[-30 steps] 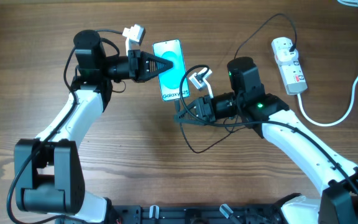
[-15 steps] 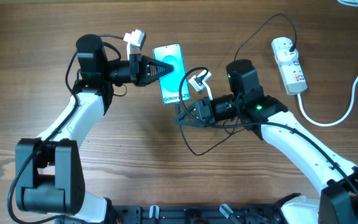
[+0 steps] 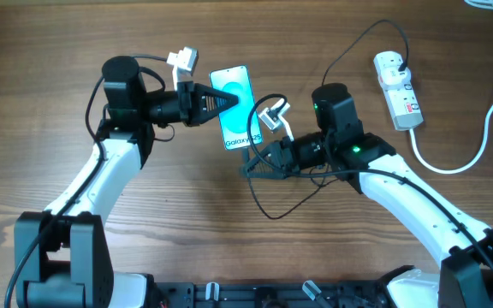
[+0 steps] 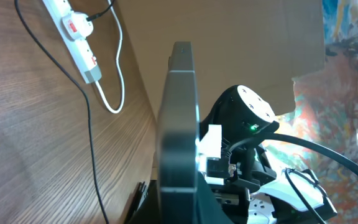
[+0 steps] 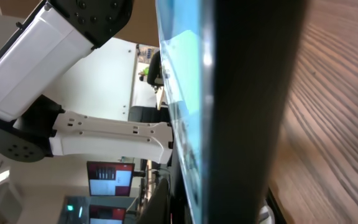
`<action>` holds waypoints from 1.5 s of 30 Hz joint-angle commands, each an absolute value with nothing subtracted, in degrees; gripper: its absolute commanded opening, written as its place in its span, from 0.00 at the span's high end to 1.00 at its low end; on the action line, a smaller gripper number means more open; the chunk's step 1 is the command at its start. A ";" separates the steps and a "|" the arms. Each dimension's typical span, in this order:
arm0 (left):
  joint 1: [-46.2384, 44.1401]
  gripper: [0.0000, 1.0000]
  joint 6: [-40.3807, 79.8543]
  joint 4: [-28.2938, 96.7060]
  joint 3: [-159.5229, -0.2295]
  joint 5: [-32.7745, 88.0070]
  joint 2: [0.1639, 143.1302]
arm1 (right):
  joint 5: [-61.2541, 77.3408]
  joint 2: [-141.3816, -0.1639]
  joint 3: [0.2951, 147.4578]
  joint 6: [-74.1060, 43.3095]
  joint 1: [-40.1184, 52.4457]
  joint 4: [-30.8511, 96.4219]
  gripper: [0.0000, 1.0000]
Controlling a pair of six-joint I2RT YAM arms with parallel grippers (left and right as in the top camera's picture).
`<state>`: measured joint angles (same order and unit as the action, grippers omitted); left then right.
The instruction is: Plug charger to phone and switch on socket
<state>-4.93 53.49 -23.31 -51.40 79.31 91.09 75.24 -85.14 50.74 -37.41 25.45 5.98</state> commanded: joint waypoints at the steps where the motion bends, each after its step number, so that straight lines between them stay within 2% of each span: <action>1: -9.54 0.96 51.20 -22.17 -47.62 90.41 89.56 | 70.50 -84.16 54.00 -34.39 24.10 3.68 0.95; 5: -9.54 0.96 51.22 -22.00 -47.62 90.41 89.56 | 70.57 -84.16 54.00 -33.39 24.08 3.97 0.95; 8: -9.30 0.96 51.20 -22.83 -47.62 90.39 89.56 | 70.57 -84.16 54.00 -32.29 24.10 7.29 0.91; 13: -3.86 0.96 54.48 -25.26 -47.62 90.41 89.56 | 70.57 -84.16 53.98 -29.52 24.10 12.95 0.71; 15: -2.85 0.96 53.36 -25.26 -47.62 90.41 89.58 | 70.94 -84.16 54.00 -29.54 24.10 13.08 0.61; 17: -2.72 0.96 52.86 -25.26 -47.62 90.41 89.58 | 71.77 -84.16 54.00 -29.15 24.08 14.26 0.56; 19: -2.76 0.96 50.50 -25.28 -47.62 90.43 89.58 | 74.63 -84.16 54.00 -25.15 23.55 14.90 0.47; 22: -2.76 0.96 43.46 -24.99 -47.62 90.43 89.58 | 76.14 -84.16 54.00 -18.81 20.51 14.79 0.41; 24: -2.76 0.96 43.07 -24.91 -47.59 90.39 89.69 | 75.92 -84.16 54.00 -17.32 16.84 14.61 0.37; 26: -2.76 0.96 43.11 -17.34 -47.59 86.35 89.69 | 75.96 -84.16 54.00 -19.40 11.40 14.72 0.31; 27: -3.42 0.96 42.04 -5.80 -47.59 76.40 89.69 | 76.44 -84.14 54.00 -20.16 8.12 15.00 0.31; 29: -5.91 0.96 36.14 3.14 -47.59 67.26 90.02 | 78.15 -83.92 54.00 -20.05 5.67 15.90 0.31; 33: -14.33 0.96 35.35 0.80 -48.07 65.43 93.56 | 77.01 -80.27 54.00 -19.05 4.64 17.65 0.32; 36: -18.26 0.96 35.16 0.67 -52.05 62.37 99.15 | 63.55 -72.64 54.00 -15.92 4.64 26.72 0.32; 40: -18.39 0.96 30.74 0.64 -57.69 60.71 111.42 | 37.36 -59.86 54.00 -12.08 4.64 46.24 0.32; 45: -17.74 0.96 27.29 0.82 -63.20 58.57 122.83 | 25.80 -52.97 53.98 -12.19 4.64 54.78 0.28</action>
<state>-18.20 30.46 1.10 -60.40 58.81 119.42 35.81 -54.37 53.84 -13.37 4.71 52.95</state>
